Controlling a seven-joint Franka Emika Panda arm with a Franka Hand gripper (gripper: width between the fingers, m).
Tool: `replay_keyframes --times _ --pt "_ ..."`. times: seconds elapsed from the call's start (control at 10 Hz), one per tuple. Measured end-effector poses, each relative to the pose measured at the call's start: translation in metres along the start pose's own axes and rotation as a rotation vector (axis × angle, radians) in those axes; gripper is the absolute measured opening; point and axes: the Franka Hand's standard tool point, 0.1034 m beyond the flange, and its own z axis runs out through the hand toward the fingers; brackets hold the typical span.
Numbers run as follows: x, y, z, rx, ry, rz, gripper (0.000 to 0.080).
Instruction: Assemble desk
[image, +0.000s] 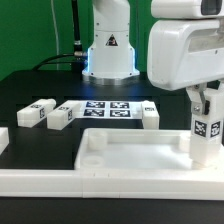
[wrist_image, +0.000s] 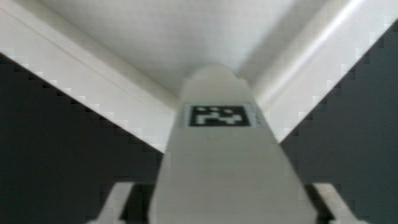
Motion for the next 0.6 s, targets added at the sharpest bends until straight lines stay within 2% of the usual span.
replay_keyframes --times 0.4,0.6 --pt "-0.0003 0.0002 0.0004 0.003 0.001 0.152 0.0289" --pt "-0.0017 0.002 0.0006 0.035 0.007 0.348 0.0289"
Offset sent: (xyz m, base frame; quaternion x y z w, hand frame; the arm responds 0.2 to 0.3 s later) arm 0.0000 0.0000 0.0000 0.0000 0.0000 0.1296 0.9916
